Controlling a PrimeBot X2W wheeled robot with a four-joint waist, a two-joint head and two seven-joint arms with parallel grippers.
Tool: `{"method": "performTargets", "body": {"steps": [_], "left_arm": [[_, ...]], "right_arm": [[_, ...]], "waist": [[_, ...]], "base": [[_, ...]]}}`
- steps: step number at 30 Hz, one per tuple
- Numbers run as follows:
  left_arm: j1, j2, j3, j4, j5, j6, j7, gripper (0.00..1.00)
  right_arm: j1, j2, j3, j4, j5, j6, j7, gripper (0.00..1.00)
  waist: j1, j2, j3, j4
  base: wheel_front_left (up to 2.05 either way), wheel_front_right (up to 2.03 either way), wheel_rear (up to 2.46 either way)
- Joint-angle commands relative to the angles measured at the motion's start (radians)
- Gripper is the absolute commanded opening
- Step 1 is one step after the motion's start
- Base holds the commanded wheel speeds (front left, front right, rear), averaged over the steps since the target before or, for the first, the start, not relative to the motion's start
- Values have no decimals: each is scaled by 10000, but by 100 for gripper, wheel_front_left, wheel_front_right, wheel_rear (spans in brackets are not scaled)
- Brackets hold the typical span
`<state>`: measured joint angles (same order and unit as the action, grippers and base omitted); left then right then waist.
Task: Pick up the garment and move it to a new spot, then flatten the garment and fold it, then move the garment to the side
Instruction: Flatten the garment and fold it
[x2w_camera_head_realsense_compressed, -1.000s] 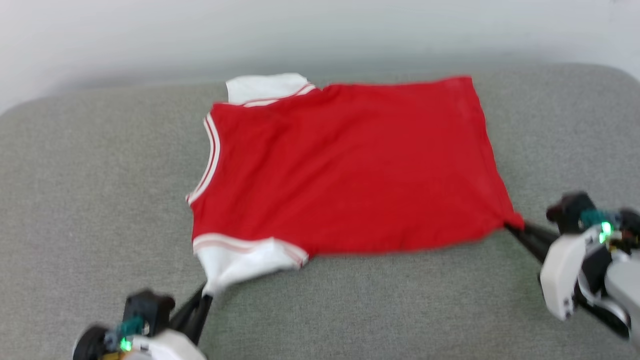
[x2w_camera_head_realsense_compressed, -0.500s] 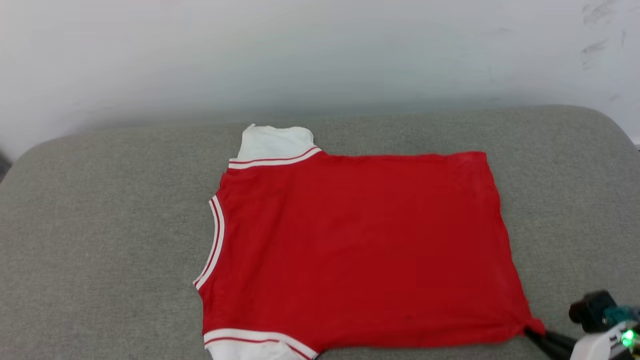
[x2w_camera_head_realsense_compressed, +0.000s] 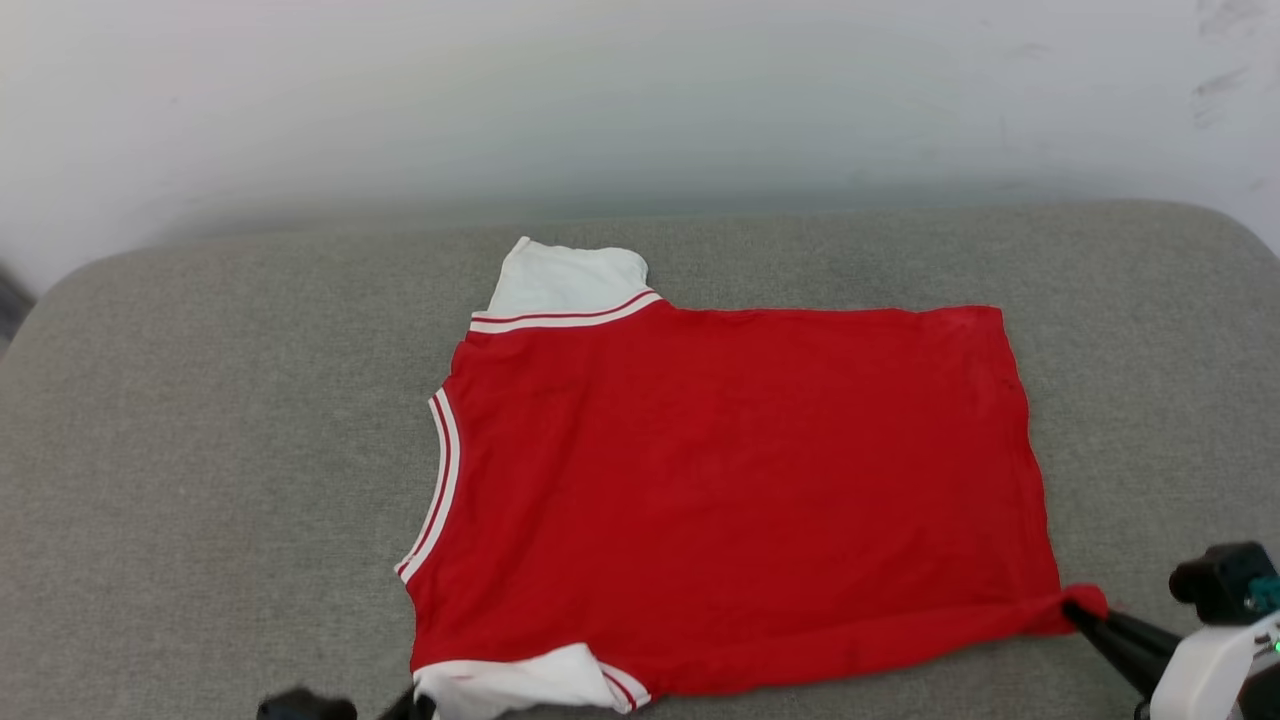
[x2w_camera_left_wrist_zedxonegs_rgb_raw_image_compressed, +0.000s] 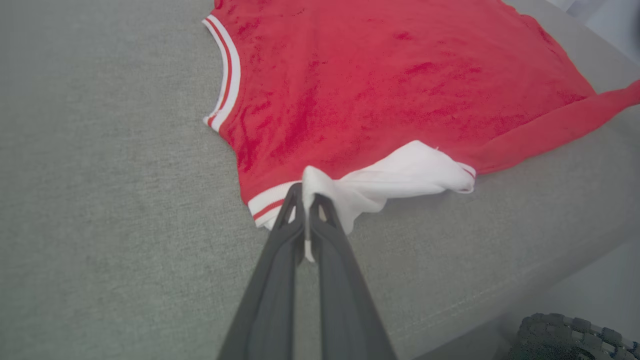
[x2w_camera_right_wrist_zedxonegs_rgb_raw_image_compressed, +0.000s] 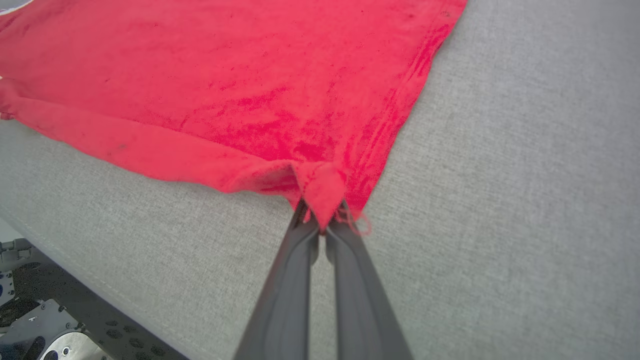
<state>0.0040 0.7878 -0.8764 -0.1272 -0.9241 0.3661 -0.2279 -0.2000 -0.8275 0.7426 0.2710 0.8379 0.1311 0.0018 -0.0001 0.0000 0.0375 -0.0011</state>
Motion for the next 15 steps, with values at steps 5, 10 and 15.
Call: {"method": "performTargets", "body": {"steps": [5,10,15], "left_arm": [[-1465,230,237,161,603,-342,261,0],[-2887,399,475,264,927,-719,793,0],[-4169,304,555,774,1193,-1168,1301,0]], "right_arm": [[-131,365,-1084,-496,-513,-7,410,0],[-465,650,-1903,-974,-955,-7,907,0],[-993,946,-2534,-1229,-1196,-7,1363,0]], "waist": [[1,0,442,-109],[1,0,1023,-287],[1,0,1694,-544]], "base": [[0,0,0],[0,0,0],[0,0,0]]}}
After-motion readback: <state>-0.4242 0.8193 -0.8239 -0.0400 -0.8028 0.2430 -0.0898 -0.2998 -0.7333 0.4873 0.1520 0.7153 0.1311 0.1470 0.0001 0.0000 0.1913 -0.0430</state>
